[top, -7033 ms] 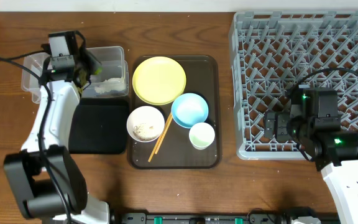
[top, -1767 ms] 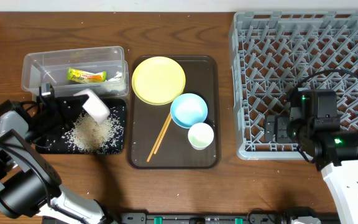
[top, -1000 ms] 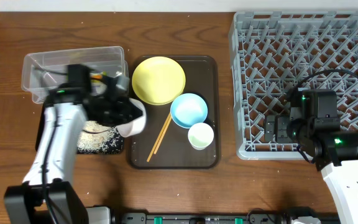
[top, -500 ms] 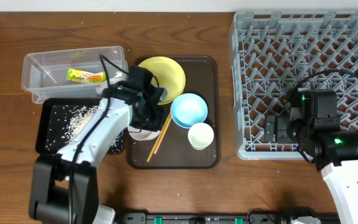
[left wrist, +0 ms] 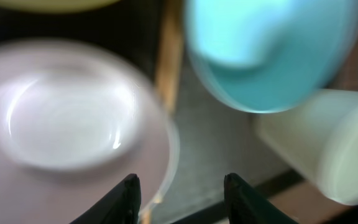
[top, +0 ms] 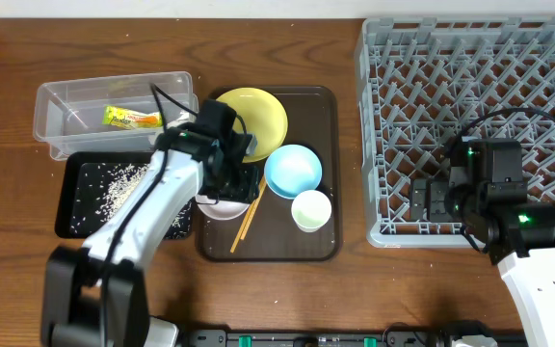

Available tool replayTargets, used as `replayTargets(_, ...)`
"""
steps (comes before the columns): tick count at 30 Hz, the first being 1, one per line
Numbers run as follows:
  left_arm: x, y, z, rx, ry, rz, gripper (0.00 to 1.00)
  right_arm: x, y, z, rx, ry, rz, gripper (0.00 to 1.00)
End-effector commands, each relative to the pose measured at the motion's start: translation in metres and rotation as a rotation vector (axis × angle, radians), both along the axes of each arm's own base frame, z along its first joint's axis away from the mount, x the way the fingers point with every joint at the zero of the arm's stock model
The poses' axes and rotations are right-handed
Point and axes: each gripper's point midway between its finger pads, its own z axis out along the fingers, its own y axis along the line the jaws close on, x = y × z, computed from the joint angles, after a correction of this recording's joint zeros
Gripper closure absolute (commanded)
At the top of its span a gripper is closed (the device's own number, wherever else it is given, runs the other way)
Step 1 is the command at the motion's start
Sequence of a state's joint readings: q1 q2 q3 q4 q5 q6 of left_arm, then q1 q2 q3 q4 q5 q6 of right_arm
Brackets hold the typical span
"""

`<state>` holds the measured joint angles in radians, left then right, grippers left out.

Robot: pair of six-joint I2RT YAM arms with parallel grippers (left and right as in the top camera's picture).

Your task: Sort waste into correct bins and load items into the dishwasher rack

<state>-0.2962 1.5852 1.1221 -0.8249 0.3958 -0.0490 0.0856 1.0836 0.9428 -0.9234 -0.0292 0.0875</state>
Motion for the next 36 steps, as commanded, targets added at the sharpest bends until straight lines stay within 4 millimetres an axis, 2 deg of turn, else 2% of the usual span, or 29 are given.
replayTargets(1,0.000,-0.023,0.041,-0.125,-0.079,-0.044,0.51,0.004,-0.004,0.008,0.004,-0.023,-0.025,0.01)
replayTargets(5,-0.011,-0.039,0.042,-0.128,-0.083,-0.103,0.45,0.004,-0.004,0.008,0.004,-0.023,-0.025,0.01)
replayTargets(11,-0.029,-0.069,0.025,-0.120,-0.061,-0.210,0.44,0.003,-0.004,0.008,0.004,-0.022,-0.025,0.01)
replayTargets(14,-0.037,-0.077,0.010,-0.081,-0.031,-0.235,0.44,0.003,-0.004,0.008,0.004,-0.019,-0.025,0.01)
replayTargets(20,-0.044,-0.078,-0.028,0.052,0.032,-0.248,0.45,0.001,-0.005,0.007,0.003,-0.010,-0.025,0.01)
replayTargets(22,-0.047,-0.079,-0.037,0.066,0.067,-0.233,0.55,0.000,-0.005,0.006,0.003,-0.007,-0.025,0.01)
replayTargets(24,-0.048,-0.079,-0.039,0.070,0.081,-0.219,0.77,0.000,-0.005,0.006,0.003,-0.007,-0.025,0.01)
replayTargets(28,-0.046,-0.080,-0.029,0.053,0.053,-0.212,0.93,0.000,-0.005,0.007,0.003,-0.008,-0.025,0.01)
replayTargets(32,-0.042,-0.081,-0.001,0.012,-0.013,-0.207,0.94,0.001,-0.005,0.007,0.003,-0.011,-0.025,0.01)
replayTargets(36,-0.032,-0.075,0.040,-0.099,-0.099,-0.159,0.94,0.008,-0.004,0.011,0.006,-0.043,-0.025,0.01)
